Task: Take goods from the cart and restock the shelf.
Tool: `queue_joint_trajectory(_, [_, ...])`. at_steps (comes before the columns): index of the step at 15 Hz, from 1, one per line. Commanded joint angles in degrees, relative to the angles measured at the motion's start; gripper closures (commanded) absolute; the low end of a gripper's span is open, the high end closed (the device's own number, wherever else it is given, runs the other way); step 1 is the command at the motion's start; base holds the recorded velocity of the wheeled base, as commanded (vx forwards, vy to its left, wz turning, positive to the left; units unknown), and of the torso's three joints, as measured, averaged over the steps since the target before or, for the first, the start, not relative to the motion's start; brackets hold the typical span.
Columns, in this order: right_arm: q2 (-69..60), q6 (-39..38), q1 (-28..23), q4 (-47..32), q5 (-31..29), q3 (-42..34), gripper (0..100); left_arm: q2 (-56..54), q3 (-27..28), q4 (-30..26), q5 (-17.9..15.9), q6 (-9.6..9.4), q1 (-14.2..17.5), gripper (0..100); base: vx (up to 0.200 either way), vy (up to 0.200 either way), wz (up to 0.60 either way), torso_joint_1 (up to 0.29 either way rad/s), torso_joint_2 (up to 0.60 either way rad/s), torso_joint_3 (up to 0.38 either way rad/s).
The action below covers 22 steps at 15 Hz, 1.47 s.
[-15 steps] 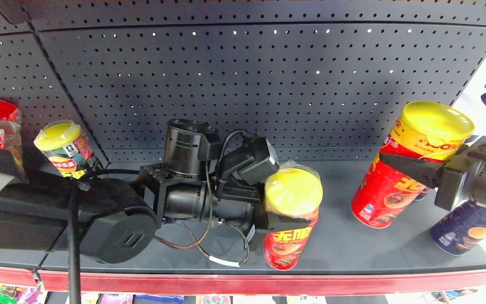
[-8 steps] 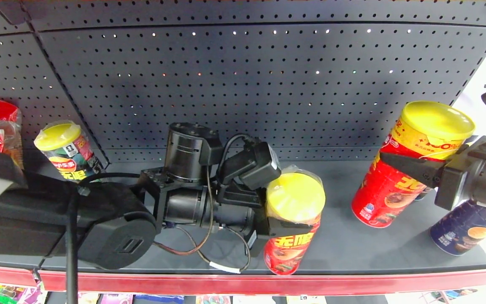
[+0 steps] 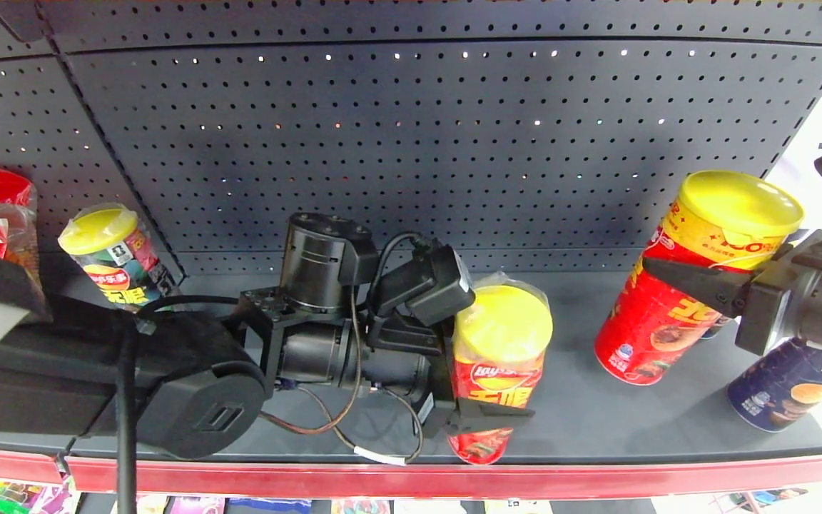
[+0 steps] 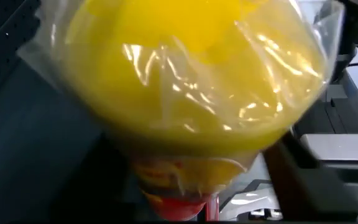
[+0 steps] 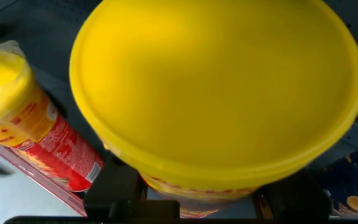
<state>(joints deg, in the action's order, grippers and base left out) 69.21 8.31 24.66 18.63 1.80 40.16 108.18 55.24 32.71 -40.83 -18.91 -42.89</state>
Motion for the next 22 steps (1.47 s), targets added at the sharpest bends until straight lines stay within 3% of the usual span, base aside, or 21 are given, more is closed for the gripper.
queue_joint_trajectory(1, [0.05, 0.04, 0.04, 0.01, 0.04, 0.1, 100, -0.07, -0.13, 0.16, -0.04, -0.08, 0.0, 0, 0.0, 0.0, 0.0, 0.0, 0.0, 0.0])
queue_joint_trajectory(4, [0.4, 0.21, 0.48, 0.01, 0.31, 0.54, 100, -2.53, -4.08, 0.87, 0.48, -0.08, 0.17, 0, 0.0, 0.0, 0.0, 0.0, 0.0, 0.0])
queue_joint_trajectory(5, [1.02, -0.05, 1.27, 0.01, 1.27, 0.98, 100, -4.82, -9.01, 2.8, 1.89, 0.01, 0.61, 0, 0.0, 0.0, 0.0, 0.0, 0.0, 0.0])
queue_joint_trajectory(6, [1.19, -0.14, 1.44, 0.01, 1.45, 0.98, 100, -5.08, -9.62, 3.15, 2.07, 0.01, 0.7, 0, 0.0, 0.0, 0.0, 0.0, 0.0, 0.0])
queue_joint_trajectory(8, [5.94, -2.78, 2.23, 3.87, 2.41, 1.06, 100, -10.62, -21.49, 10.97, 3.21, 1.33, 4.83, 0, 0.0, 0.0, 0.0, 0.0, 0.0, 0.0])
queue_joint_trajectory(10, [9.46, -2.86, 2.23, 7.39, 2.41, 0.98, 100, -14.58, -26.76, 13.0, 6.37, 4.76, 5.71, 0, 0.0, 0.0, 0.0, 0.0, 0.0, 0.0])
queue_joint_trajectory(12, [13.94, -3.39, 2.67, 10.73, 3.29, 1.06, 100, -21.08, -30.98, 13.0, 12.79, 12.76, 5.53, 0, 0.0, 0.0, 0.0, 0.0, 0.0, 0.0])
queue_joint_trajectory(13, [15.26, -3.39, 2.76, 11.7, 4.08, 1.15, 100, -22.22, -31.86, 13.0, 13.93, 13.81, 5.45, 0, 0.0, 0.0, 0.0, 0.0, 0.0, 0.0])
queue_joint_trajectory(16, [20.88, -3.04, 3.02, 15.47, 5.14, 2.73, 100, -24.86, -34.84, 12.91, 19.56, 14.16, 5.8, 0, 0.0, 0.0, 0.0, 0.0, 0.0, 0.0])
queue_joint_trajectory(18, [23.78, -3.13, 4.25, 15.47, 5.05, 5.2, 100, -25.39, -35.37, 12.73, 25.09, 15.48, 5.97, 0, 0.0, 0.0, 0.0, 0.0, 0.0, 0.0])
queue_joint_trajectory(22, [27.21, -2.95, 4.61, 15.47, 5.14, 8.27, 100, -25.47, -35.81, 12.73, 25.62, 15.66, 8.35, 0, 0.0, 0.0, 0.0, 0.0, 0.0, 0.0])
